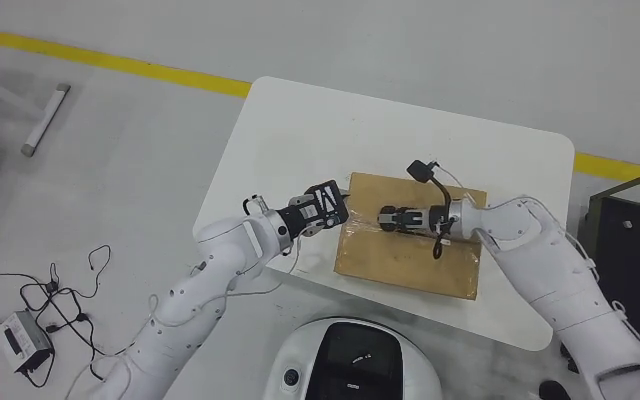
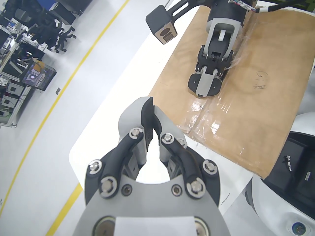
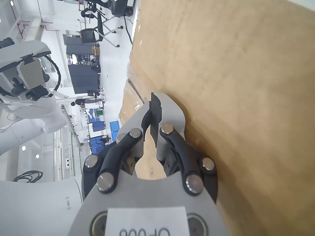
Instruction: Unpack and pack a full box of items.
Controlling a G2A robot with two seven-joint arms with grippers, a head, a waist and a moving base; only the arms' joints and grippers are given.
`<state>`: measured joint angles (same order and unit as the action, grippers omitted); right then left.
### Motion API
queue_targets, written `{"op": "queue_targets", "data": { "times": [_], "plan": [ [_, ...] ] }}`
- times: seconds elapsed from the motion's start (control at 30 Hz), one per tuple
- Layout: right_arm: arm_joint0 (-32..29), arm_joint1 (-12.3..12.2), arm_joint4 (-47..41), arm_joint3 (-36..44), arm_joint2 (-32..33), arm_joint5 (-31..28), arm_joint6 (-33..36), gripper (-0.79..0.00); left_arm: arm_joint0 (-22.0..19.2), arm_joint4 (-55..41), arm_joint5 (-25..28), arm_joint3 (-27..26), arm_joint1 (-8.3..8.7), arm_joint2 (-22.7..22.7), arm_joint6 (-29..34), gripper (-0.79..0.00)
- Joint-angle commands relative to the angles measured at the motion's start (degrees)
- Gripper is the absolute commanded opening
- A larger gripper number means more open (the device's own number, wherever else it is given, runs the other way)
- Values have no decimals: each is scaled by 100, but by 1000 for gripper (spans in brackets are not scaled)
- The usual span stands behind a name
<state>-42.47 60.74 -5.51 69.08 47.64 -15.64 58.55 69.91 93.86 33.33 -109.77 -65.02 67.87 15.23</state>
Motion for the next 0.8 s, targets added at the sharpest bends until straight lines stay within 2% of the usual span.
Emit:
{"op": "queue_targets", "data": {
  "times": [0.0,0.77],
  "plan": [
    [-125,-63,5,138,154,27,71,-785,-31,-1,3,21,-4,-31,-9,-785],
    [-1543,-681,155,1160,1957,363,468,-785,-234,-20,51,119,-38,-255,-1,-785]
  ]
}}
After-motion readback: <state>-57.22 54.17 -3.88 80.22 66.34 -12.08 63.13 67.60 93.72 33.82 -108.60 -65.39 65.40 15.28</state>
